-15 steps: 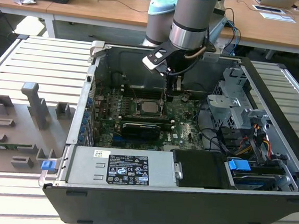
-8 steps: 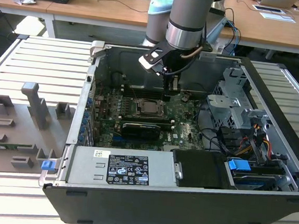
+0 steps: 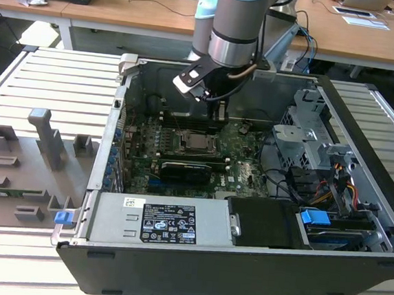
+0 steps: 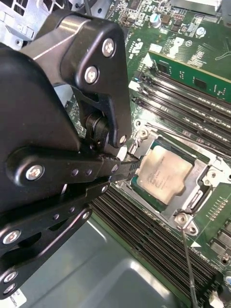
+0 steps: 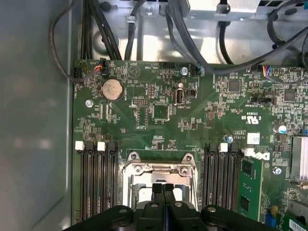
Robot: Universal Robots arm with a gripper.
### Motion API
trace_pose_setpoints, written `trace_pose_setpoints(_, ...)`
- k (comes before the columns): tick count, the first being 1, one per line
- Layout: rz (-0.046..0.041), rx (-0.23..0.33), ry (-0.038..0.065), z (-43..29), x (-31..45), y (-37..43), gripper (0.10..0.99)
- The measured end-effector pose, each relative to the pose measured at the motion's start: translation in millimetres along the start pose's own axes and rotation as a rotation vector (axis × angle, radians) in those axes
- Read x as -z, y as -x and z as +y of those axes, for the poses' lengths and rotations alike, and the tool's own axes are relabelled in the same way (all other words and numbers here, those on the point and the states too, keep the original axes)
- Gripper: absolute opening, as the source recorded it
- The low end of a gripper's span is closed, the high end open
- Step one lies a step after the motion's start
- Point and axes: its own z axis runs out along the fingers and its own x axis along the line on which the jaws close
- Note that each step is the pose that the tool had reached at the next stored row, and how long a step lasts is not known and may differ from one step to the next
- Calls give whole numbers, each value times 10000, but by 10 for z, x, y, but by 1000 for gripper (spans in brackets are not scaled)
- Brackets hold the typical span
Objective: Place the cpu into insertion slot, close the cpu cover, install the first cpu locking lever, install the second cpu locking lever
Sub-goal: 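Close the cpu cover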
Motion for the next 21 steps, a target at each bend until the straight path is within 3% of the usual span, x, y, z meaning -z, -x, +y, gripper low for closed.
trace_pose_setpoints(21, 1, 0, 0, -231, -58, -7, 106)
